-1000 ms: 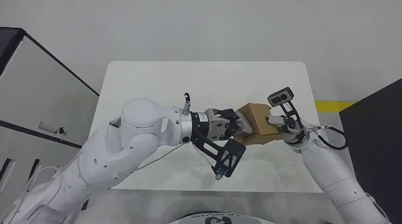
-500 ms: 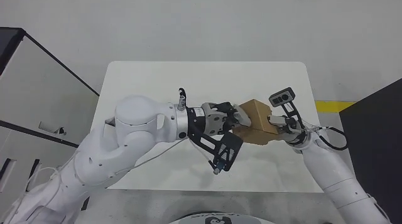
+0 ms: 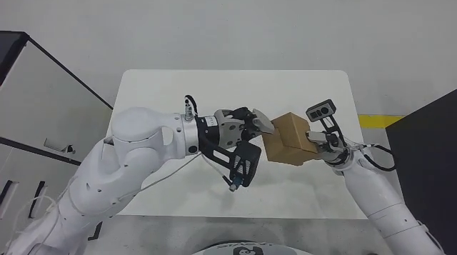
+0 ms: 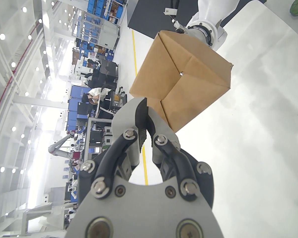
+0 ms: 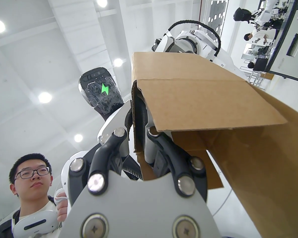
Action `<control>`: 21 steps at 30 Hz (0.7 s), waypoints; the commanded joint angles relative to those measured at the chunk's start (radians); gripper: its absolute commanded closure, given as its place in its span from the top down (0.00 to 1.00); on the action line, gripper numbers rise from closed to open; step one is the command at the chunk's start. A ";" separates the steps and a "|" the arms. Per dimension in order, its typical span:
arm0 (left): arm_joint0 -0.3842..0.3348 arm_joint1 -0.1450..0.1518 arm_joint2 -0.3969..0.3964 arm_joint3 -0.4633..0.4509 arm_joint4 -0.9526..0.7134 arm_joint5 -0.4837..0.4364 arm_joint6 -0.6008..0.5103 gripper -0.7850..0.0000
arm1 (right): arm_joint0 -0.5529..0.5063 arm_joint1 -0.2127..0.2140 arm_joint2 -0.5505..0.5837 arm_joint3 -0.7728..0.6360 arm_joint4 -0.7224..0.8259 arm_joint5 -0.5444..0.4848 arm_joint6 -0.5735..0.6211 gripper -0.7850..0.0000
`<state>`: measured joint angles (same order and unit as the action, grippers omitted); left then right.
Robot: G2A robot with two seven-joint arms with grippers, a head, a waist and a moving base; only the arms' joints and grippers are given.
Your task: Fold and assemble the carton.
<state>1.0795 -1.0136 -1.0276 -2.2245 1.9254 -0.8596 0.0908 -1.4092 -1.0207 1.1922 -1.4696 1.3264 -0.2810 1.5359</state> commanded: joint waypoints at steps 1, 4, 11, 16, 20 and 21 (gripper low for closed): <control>0.012 0.002 -0.007 -0.002 0.005 0.008 -0.001 0.00 | 0.000 0.000 0.000 0.000 0.000 0.000 0.000 0.00; 0.026 0.004 -0.012 0.002 0.013 0.014 -0.008 0.53 | 0.000 0.000 0.000 0.000 0.000 0.000 0.000 0.00; 0.058 0.011 -0.055 -0.008 0.011 0.025 -0.036 1.00 | -0.004 -0.003 0.025 -0.039 -0.039 -0.003 0.000 0.00; 0.100 0.023 -0.128 -0.033 0.002 0.023 -0.025 1.00 | -0.018 -0.002 0.067 -0.065 -0.048 -0.003 0.000 0.00; 0.132 0.030 -0.170 -0.044 -0.003 0.020 -0.011 1.00 | -0.020 0.000 0.105 -0.064 -0.080 -0.003 0.000 0.00; 0.140 0.032 -0.178 -0.046 -0.006 0.017 -0.006 1.00 | -0.016 0.001 0.124 -0.063 -0.111 -0.003 0.000 0.00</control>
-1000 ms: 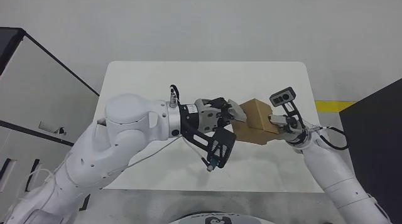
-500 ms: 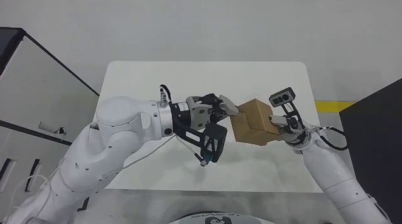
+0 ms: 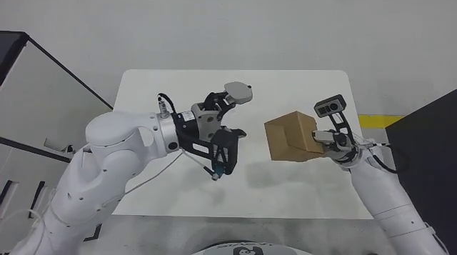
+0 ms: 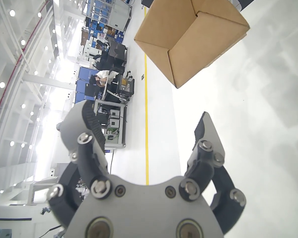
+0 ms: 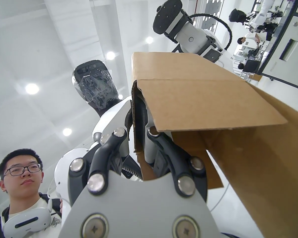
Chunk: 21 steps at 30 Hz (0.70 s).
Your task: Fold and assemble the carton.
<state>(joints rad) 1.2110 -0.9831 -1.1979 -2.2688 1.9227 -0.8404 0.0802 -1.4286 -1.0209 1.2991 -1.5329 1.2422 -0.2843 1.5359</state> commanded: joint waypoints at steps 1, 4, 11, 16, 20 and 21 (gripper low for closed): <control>0.014 0.003 -0.013 -0.002 0.000 -0.010 0.005 1.00 | 0.003 0.001 0.026 0.002 -0.034 -0.002 -0.001 0.00; 0.016 0.004 -0.014 -0.002 0.002 -0.013 0.003 1.00 | 0.003 0.001 0.026 0.002 -0.034 -0.002 -0.001 0.00; 0.027 0.006 -0.031 0.019 -0.016 -0.012 -0.005 1.00 | 0.017 0.008 0.058 -0.013 -0.193 -0.053 -0.053 0.00; 0.049 0.015 -0.122 0.052 -0.126 -0.078 0.008 1.00 | 0.031 0.027 0.147 -0.082 -0.478 -0.107 -0.107 0.00; 0.082 0.020 -0.179 0.105 -0.274 -0.153 -0.014 1.00 | 0.034 0.046 0.193 -0.173 -0.716 -0.160 -0.160 0.00; 0.088 0.021 -0.183 0.118 -0.314 -0.172 -0.027 1.00 | 0.038 0.050 0.194 -0.198 -0.762 -0.175 -0.174 0.00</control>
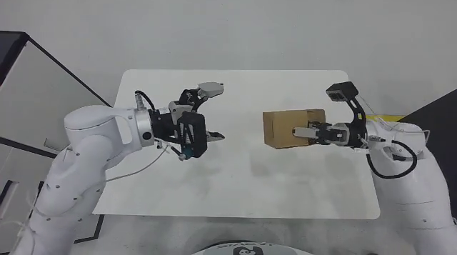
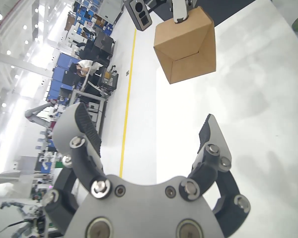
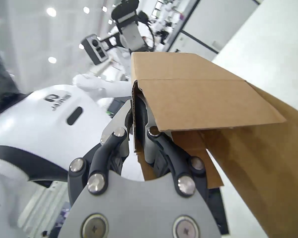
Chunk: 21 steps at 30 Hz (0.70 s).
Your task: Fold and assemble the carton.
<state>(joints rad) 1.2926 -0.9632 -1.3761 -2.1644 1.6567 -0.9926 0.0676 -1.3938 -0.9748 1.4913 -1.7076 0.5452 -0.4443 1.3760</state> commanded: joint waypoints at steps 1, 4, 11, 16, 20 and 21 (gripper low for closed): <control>0.014 0.002 0.002 0.029 -0.083 -0.020 -0.037 1.00 | 0.011 0.010 0.001 -0.050 -0.126 -0.028 -0.028 0.00; 0.011 0.004 0.004 0.028 -0.091 -0.020 -0.060 1.00 | 0.016 0.018 0.004 -0.060 -0.217 -0.060 -0.060 0.00; 0.031 0.003 -0.003 0.092 -0.163 -0.013 -0.069 1.00 | 0.016 0.018 0.004 -0.060 -0.217 -0.060 -0.060 0.00; 0.021 0.019 0.010 0.172 -0.342 -0.020 -0.122 1.00 | 0.041 0.030 0.020 -0.151 -0.490 -0.087 -0.087 0.00; 0.000 0.034 0.014 0.210 -0.462 -0.020 -0.198 1.00 | 0.083 0.049 -0.030 -0.237 -0.723 -0.103 -0.104 0.00; -0.004 0.037 0.016 0.213 -0.491 -0.020 -0.213 1.00 | 0.096 0.053 -0.052 -0.248 -0.769 -0.109 -0.109 0.00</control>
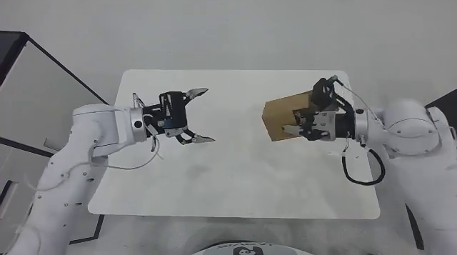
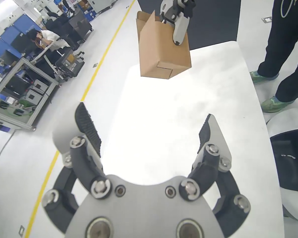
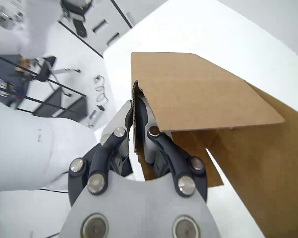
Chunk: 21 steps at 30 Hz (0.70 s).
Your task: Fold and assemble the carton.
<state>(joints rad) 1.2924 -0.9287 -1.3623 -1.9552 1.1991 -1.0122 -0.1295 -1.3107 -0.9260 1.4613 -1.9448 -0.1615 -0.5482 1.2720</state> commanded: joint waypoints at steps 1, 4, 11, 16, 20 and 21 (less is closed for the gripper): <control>-0.008 0.005 0.000 0.009 -0.060 0.000 -0.028 1.00 | 0.029 0.008 -0.043 -0.012 -0.096 -0.012 -0.012 0.00; -0.013 0.011 -0.001 0.022 -0.133 0.000 -0.060 1.00 | 0.088 0.022 -0.137 -0.022 -0.245 -0.037 -0.037 0.00; -0.016 0.014 0.001 0.024 -0.151 0.000 -0.078 1.00 | 0.124 0.028 -0.195 -0.004 -0.343 -0.060 -0.060 0.00; -0.007 0.014 -0.006 0.035 -0.160 0.013 -0.065 1.00 | 0.124 0.028 -0.195 -0.004 -0.343 -0.060 -0.060 0.00; -0.003 0.024 -0.041 0.067 -0.173 0.000 -0.053 1.00 | 0.123 0.034 -0.211 -0.032 -0.459 -0.071 -0.071 0.00; -0.002 0.028 -0.047 0.070 -0.176 0.000 -0.051 1.00 | 0.126 0.036 -0.224 -0.038 -0.492 -0.071 -0.071 0.00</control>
<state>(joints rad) 1.2897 -0.9051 -1.4033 -1.8887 1.0262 -1.0128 -0.1824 -1.1880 -0.8920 1.2495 -1.9756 -0.6110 -0.6192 1.2001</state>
